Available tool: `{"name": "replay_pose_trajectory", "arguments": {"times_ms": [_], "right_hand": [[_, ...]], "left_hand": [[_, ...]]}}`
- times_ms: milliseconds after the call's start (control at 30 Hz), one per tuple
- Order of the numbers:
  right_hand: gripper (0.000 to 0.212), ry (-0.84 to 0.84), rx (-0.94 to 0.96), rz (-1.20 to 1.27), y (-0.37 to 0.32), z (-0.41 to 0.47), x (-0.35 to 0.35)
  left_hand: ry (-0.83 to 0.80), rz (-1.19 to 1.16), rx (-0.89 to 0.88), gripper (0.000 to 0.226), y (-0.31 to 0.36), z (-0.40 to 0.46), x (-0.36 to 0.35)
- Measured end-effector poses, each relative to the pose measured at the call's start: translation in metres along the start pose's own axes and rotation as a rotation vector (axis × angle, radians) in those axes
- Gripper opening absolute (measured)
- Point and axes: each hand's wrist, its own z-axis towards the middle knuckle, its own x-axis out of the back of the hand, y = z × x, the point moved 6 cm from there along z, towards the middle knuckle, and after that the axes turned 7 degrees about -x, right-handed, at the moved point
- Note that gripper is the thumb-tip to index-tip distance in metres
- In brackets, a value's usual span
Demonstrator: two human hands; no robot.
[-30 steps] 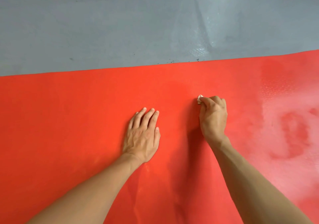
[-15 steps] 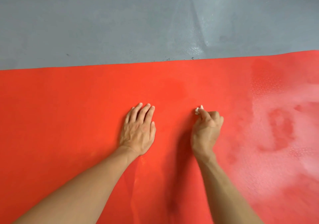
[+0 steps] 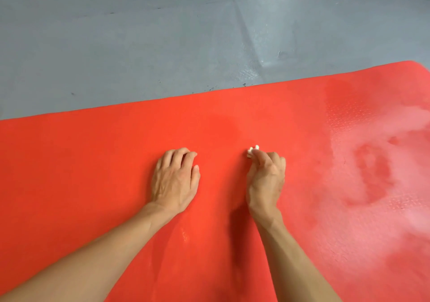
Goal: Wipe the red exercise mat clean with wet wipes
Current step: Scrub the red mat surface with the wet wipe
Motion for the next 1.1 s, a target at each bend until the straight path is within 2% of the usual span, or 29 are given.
{"name": "replay_pose_trajectory", "arguments": {"times_ms": [100,167,233,333,367,400,433,500,567,633,733,767,833,900,933,967,1033,1100], "right_hand": [[0.018,-0.276,0.362,0.019,-0.05,-0.046,-0.032],[0.025,-0.313,0.457,0.023,-0.049,-0.031,-0.036],[0.027,-0.227,0.372,0.0,-0.028,0.01,-0.031],[0.025,-0.023,0.052,-0.063,0.001,0.057,-0.027],[0.023,-0.006,-0.014,-0.054,-0.006,0.05,-0.032],[0.023,-0.029,0.0,-0.038,-0.02,0.036,-0.039],[0.022,-0.096,0.077,-0.016,-0.037,0.018,-0.046],[0.024,-0.285,0.351,0.015,-0.063,-0.014,-0.054],[0.021,-0.367,0.523,-0.014,-0.061,-0.005,-0.055],[0.022,-0.26,0.451,-0.085,-0.037,0.04,-0.051],[0.024,-0.05,0.088,-0.121,-0.008,0.083,-0.042],[0.023,-0.04,0.062,-0.106,-0.017,0.075,-0.046],[0.023,-0.174,0.25,-0.066,-0.053,0.04,-0.063],[0.022,-0.39,0.606,-0.052,-0.082,-0.001,-0.073],[0.023,-0.448,0.719,-0.064,-0.083,-0.004,-0.076],[0.024,-0.469,0.727,-0.059,-0.079,0.008,-0.076],[0.028,-0.376,0.545,-0.064,-0.053,0.053,-0.07],[0.025,-0.19,0.255,-0.128,-0.021,0.098,-0.056]], "left_hand": [[-0.01,0.021,-0.053,0.055,-0.005,0.032,-0.005],[-0.037,0.019,-0.071,0.06,-0.011,0.039,-0.014],[-0.039,0.012,-0.044,0.061,-0.016,0.038,-0.019],[-0.049,0.01,-0.032,0.059,-0.014,0.039,-0.019],[-0.052,0.016,-0.027,0.059,-0.014,0.039,-0.019],[-0.055,0.019,-0.027,0.059,-0.014,0.039,-0.019],[-0.061,0.017,-0.029,0.059,-0.015,0.039,-0.018],[-0.065,0.009,-0.031,0.059,-0.016,0.039,-0.017],[-0.061,0.009,-0.032,0.059,-0.015,0.04,-0.017],[-0.062,0.008,-0.024,0.059,-0.014,0.041,-0.017],[-0.067,0.01,-0.017,0.059,-0.015,0.04,-0.019],[-0.068,0.012,-0.013,0.059,-0.016,0.04,-0.018],[-0.067,0.008,-0.012,0.059,-0.015,0.04,-0.017],[-0.065,-0.013,-0.014,0.059,-0.016,0.04,-0.017],[-0.063,-0.017,-0.014,0.058,-0.016,0.04,-0.017],[-0.062,-0.012,-0.015,0.058,-0.016,0.04,-0.017],[-0.064,0.008,-0.012,0.059,-0.016,0.04,-0.017],[-0.067,0.008,-0.008,0.059,-0.016,0.04,-0.017]]}}
